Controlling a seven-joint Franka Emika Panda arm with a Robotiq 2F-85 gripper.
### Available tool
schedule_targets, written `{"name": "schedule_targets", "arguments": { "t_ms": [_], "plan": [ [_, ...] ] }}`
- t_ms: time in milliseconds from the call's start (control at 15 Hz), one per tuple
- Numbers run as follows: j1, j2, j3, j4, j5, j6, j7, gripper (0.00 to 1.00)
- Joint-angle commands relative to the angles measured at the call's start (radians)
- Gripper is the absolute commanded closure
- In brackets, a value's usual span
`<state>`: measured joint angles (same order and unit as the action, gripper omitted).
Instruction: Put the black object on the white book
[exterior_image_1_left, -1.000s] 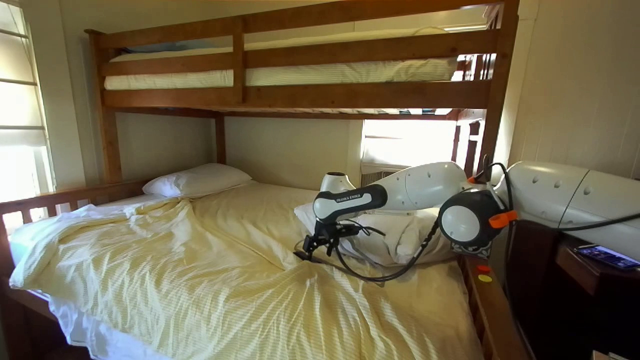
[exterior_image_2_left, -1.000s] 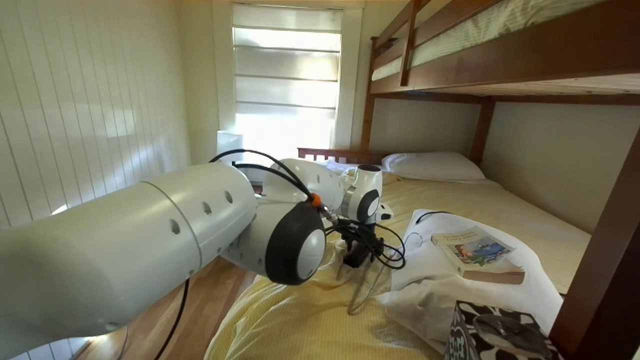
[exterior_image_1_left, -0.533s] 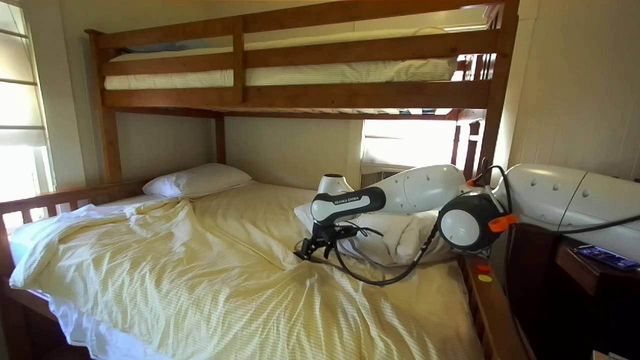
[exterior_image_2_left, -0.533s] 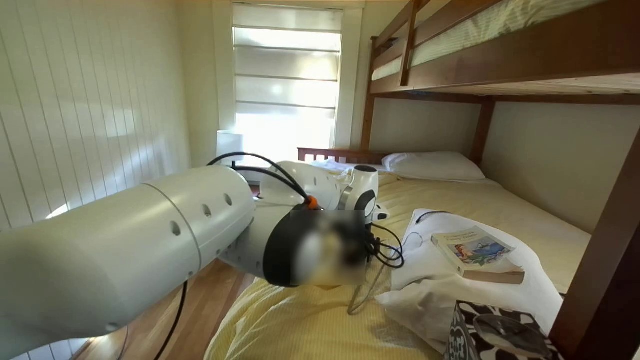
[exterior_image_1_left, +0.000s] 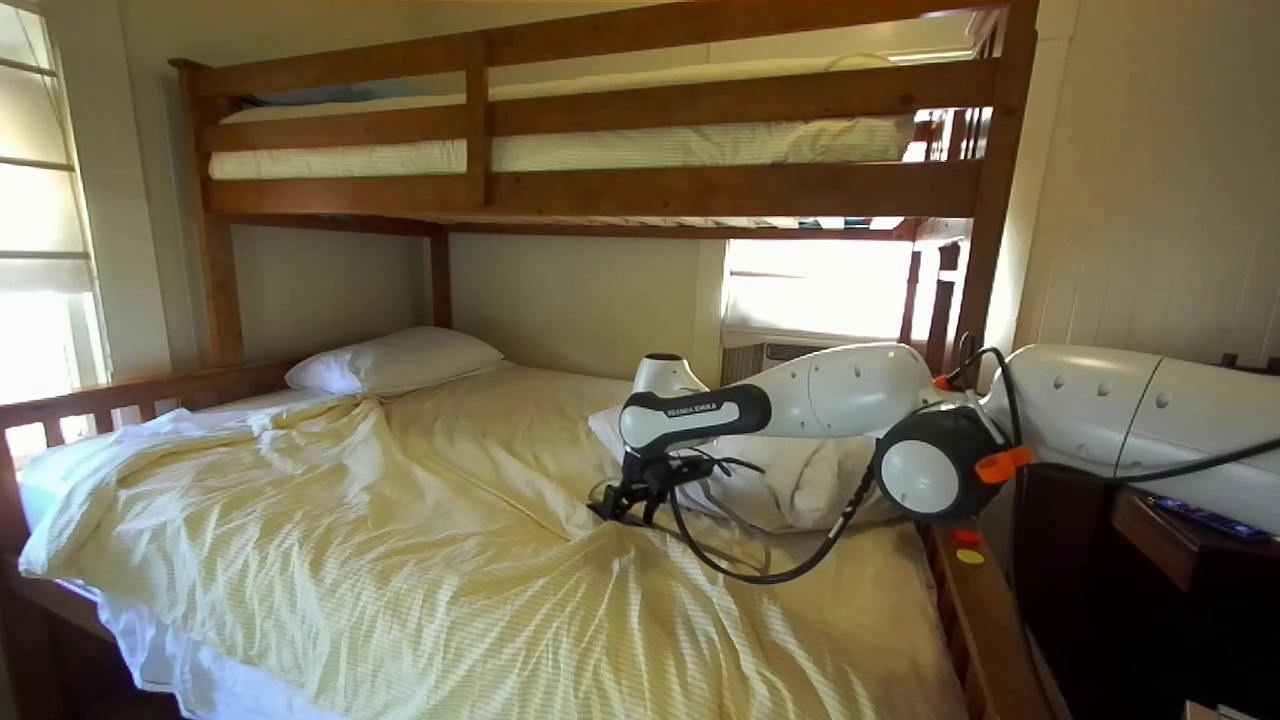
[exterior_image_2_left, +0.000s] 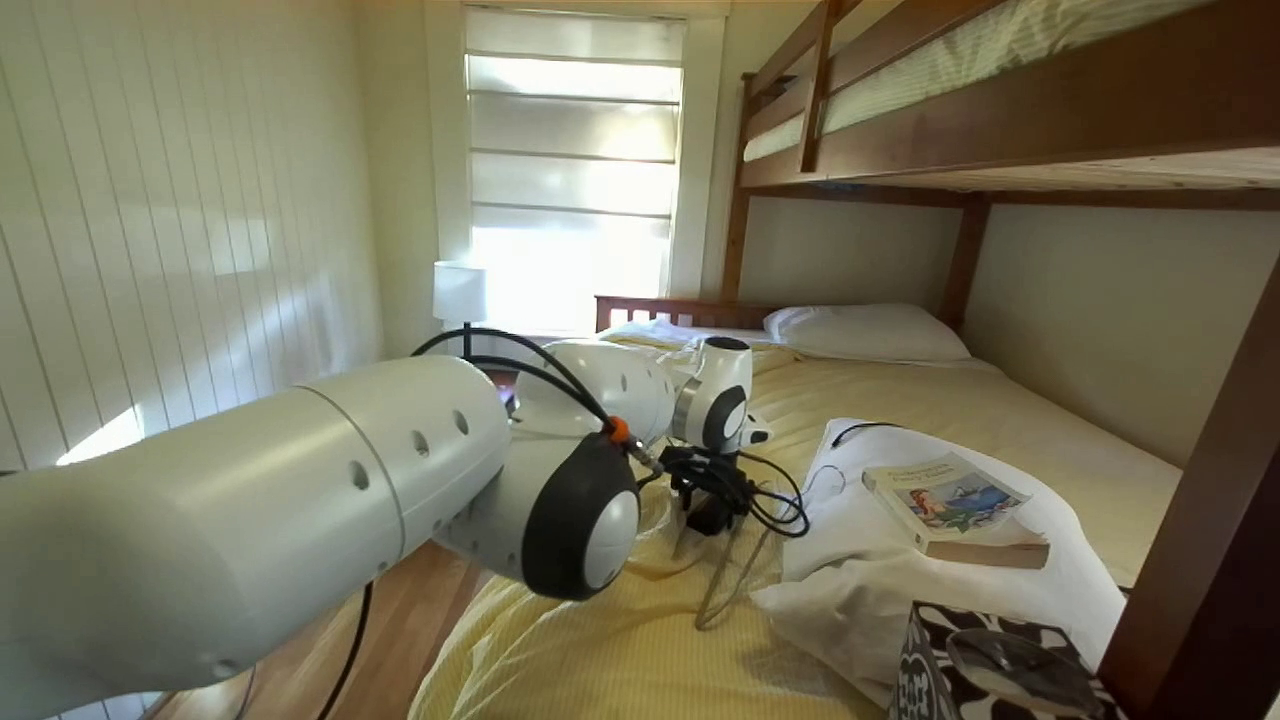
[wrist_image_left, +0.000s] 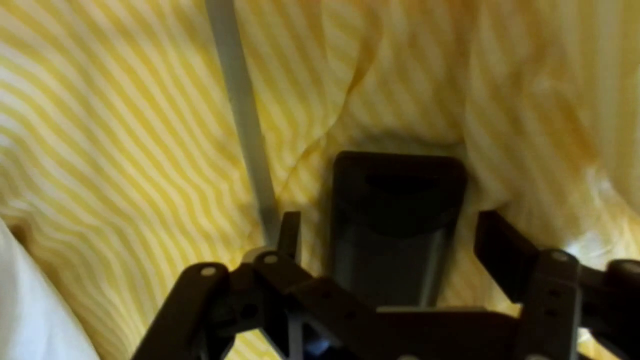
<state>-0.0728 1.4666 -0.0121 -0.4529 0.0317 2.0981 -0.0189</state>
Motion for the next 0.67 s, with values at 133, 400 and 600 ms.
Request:
{"name": "schedule_targets", "arguments": {
  "t_ms": [133, 400, 600],
  "plan": [
    [-0.002, 0.000, 0.012, 0.006, -0.003, 0.012, -0.026, 0.57],
    [0.003, -0.009, 0.005, 0.007, -0.009, 0.005, -0.012, 0.65],
    [0.019, -0.067, -0.005, 0.002, -0.020, -0.020, 0.001, 0.65]
  ]
}}
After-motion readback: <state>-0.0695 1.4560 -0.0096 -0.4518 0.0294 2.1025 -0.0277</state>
